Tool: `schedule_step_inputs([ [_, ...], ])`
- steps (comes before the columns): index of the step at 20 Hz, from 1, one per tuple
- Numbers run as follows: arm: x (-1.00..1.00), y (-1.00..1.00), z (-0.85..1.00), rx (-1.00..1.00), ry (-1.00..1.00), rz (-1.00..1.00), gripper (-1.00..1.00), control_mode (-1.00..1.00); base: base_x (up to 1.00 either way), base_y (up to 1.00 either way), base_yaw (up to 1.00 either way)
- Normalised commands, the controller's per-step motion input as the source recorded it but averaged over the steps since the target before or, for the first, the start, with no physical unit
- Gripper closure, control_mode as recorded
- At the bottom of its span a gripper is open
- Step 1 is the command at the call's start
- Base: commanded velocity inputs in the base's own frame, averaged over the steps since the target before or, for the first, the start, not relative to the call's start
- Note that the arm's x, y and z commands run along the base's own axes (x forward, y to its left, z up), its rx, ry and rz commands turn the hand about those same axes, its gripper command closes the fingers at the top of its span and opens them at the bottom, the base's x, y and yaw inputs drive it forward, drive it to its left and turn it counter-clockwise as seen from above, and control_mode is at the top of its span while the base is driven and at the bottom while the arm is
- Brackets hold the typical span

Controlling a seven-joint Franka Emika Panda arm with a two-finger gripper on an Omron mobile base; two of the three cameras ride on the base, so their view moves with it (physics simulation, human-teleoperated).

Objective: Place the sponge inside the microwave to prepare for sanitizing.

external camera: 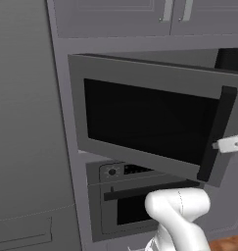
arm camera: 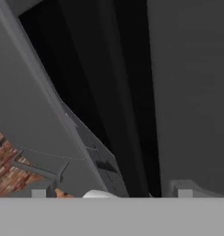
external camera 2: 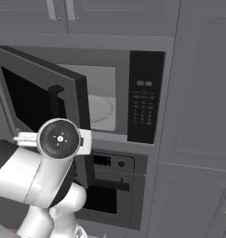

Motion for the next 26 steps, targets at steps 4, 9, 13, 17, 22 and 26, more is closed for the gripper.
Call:
schedule_step_inputs([
  [4, -0.55, -0.24, 0.03, 0.1, 0.0, 0.0, -1.0, -1.0, 0.0, 0.0, 0.0],
  [9, -0.17, -0.38, 0.09, 0.14, 0.0, -0.03, -1.0, -1.0, 0.0, 0.0, 0.0],
  [13, 0.11, -0.41, 0.0, 0.03, -0.17, 0.0, -1.0, -1.0, 0.0, 0.0, 0.0],
  [17, 0.19, -0.39, 0.0, 0.12, -0.06, 0.0, -1.0, -1.0, 0.0, 0.0, 0.0],
  [22, 0.32, -0.32, 0.0, 0.16, 0.0, 0.0, -1.0, -1.0, 0.0, 0.0, 0.0],
  [26, 0.25, -0.3, 0.0, 0.2, 0.0, -0.04, -1.0, -1.0, 0.0, 0.0, 0.0],
])
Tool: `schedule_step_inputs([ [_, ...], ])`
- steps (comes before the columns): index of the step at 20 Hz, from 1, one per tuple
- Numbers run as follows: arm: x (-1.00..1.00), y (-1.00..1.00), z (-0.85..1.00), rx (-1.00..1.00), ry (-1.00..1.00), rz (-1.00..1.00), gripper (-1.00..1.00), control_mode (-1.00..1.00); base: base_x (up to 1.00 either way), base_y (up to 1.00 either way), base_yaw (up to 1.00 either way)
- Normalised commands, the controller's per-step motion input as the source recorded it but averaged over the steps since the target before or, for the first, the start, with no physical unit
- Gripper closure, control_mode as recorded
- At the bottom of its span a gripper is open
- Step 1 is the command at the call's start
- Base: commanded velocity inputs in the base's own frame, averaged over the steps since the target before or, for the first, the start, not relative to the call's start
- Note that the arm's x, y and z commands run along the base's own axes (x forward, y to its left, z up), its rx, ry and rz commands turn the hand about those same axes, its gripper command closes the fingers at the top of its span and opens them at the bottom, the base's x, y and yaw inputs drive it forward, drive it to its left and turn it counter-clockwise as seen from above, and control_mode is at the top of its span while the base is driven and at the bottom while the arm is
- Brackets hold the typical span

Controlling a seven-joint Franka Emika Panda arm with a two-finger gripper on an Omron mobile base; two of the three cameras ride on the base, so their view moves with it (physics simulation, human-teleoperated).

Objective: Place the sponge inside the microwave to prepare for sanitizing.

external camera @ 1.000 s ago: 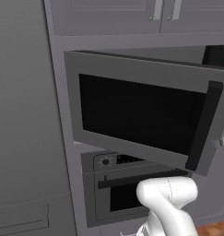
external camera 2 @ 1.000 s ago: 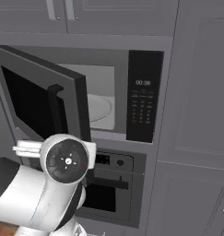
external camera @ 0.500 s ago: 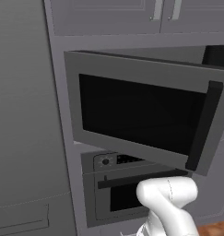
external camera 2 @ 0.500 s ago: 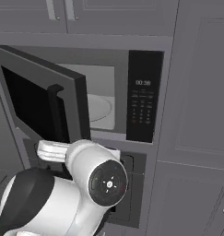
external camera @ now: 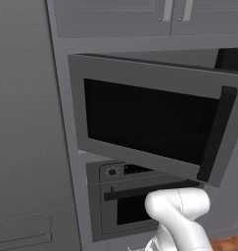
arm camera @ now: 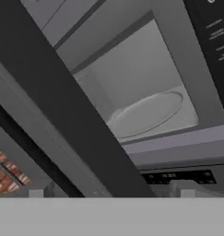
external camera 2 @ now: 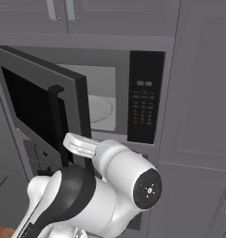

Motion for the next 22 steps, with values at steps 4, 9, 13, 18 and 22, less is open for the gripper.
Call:
schedule_step_inputs([
  [4, 0.24, -0.3, 0.0, 0.23, 0.01, -0.01, -1.0, -1.0, 0.0, 0.0, 0.0],
  [9, 0.3, -0.08, 0.0, 0.25, 0.02, -0.05, -1.0, -1.0, 0.0, 0.0, 0.0],
  [13, 0.33, 0.0, 0.0, 0.24, 0.05, -0.11, -1.0, -1.0, 0.0, 0.0, 0.0],
  [18, 0.29, -0.01, 0.0, 0.19, 0.08, -0.06, -1.0, -1.0, 0.0, 0.0, 0.0],
  [22, 0.16, 0.04, 0.0, 0.2, 0.19, -0.01, -1.0, -1.0, 0.0, 0.0, 0.0],
])
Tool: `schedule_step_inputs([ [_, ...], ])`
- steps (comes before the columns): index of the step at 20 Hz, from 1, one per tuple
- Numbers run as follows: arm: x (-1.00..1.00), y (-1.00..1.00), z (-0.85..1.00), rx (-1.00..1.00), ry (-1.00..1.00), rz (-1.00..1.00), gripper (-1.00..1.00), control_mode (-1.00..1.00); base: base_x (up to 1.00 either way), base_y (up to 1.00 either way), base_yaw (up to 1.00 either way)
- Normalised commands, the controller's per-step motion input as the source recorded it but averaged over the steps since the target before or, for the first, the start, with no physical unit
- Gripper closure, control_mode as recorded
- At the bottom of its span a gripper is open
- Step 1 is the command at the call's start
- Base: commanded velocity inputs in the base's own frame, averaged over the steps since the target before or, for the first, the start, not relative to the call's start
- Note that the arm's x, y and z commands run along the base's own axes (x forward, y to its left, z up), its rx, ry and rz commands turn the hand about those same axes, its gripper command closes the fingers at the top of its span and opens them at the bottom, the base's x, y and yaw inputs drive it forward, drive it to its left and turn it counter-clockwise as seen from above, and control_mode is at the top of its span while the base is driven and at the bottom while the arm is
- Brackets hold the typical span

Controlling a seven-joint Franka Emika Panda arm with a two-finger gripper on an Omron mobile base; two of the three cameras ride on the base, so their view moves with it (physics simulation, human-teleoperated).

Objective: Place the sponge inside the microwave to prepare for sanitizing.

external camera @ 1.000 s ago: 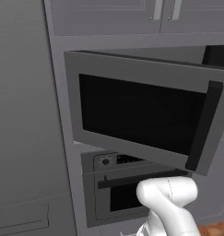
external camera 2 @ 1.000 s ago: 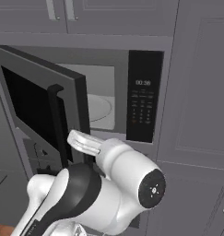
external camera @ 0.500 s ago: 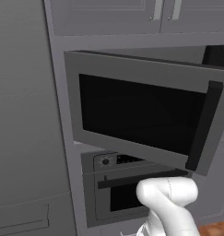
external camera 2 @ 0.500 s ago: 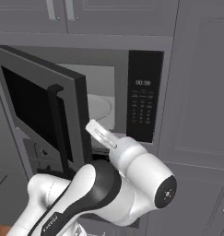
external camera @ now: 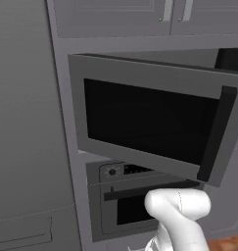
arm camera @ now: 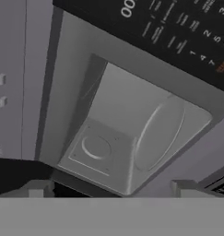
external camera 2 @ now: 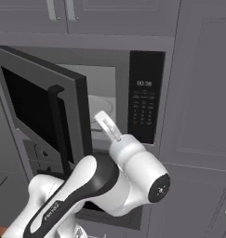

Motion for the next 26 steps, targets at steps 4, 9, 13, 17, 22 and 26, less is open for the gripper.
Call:
schedule_step_inputs([
  [4, 0.08, 0.03, 0.0, 0.19, 0.23, 0.04, -1.0, -1.0, 0.0, 0.0, 0.0],
  [9, 0.07, 0.01, 0.0, 0.18, 0.15, 0.1, -1.0, -1.0, 0.0, 0.0, 0.0],
  [13, 0.14, 0.09, 0.0, 0.2, 0.11, 0.13, -1.0, -1.0, 0.0, 0.0, 0.0],
  [17, 0.2, 0.16, 0.0, 0.18, 0.05, 0.13, -1.0, -1.0, 0.0, 0.0, 0.0],
  [22, 0.18, 0.27, 0.0, 0.08, 0.03, 0.08, -1.0, -1.0, 0.0, 0.0, 0.0],
  [26, 0.08, 0.21, 0.0, 0.09, 0.07, 0.09, -1.0, -1.0, 0.0, 0.0, 0.0],
])
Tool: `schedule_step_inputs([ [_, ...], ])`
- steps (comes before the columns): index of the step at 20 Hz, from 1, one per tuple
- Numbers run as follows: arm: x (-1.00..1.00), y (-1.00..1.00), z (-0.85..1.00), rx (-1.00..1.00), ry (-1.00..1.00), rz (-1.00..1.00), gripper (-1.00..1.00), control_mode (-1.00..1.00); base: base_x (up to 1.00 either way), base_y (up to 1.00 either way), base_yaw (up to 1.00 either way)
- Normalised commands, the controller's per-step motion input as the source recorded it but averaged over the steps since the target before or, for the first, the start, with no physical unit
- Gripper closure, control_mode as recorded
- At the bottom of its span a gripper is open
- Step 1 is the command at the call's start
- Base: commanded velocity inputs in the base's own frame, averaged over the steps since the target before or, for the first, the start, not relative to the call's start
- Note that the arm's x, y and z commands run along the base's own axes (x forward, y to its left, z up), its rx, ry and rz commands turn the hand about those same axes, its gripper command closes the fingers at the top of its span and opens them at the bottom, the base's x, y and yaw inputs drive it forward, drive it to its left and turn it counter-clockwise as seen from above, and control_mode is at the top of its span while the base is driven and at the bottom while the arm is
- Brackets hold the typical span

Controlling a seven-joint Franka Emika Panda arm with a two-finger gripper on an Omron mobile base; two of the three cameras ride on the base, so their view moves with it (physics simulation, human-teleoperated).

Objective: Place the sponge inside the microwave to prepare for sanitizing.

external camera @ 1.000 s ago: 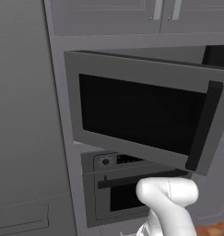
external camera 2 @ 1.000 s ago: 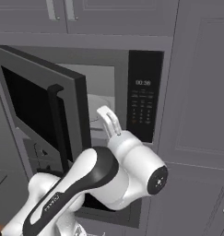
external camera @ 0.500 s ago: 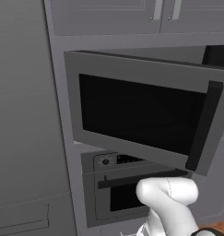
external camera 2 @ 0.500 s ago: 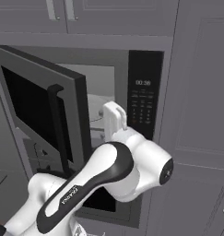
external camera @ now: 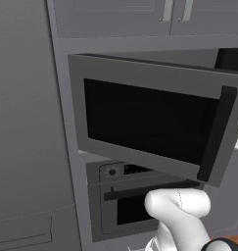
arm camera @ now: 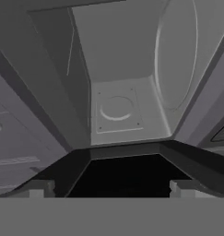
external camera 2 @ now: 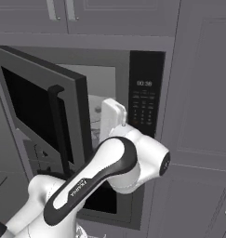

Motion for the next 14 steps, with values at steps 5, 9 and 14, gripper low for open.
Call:
schedule_step_inputs([
  [5, -0.17, 0.21, 0.0, 0.08, 0.03, 0.09, -1.0, -1.0, 0.0, 0.0, 0.0],
  [9, -0.23, 0.26, 0.0, 0.01, 0.0, 0.07, -1.0, -1.0, 0.0, 0.0, 0.0],
  [14, -0.28, 0.25, 0.0, 0.0, 0.0, 0.07, -1.0, -1.0, 0.0, 0.0, 0.0],
])
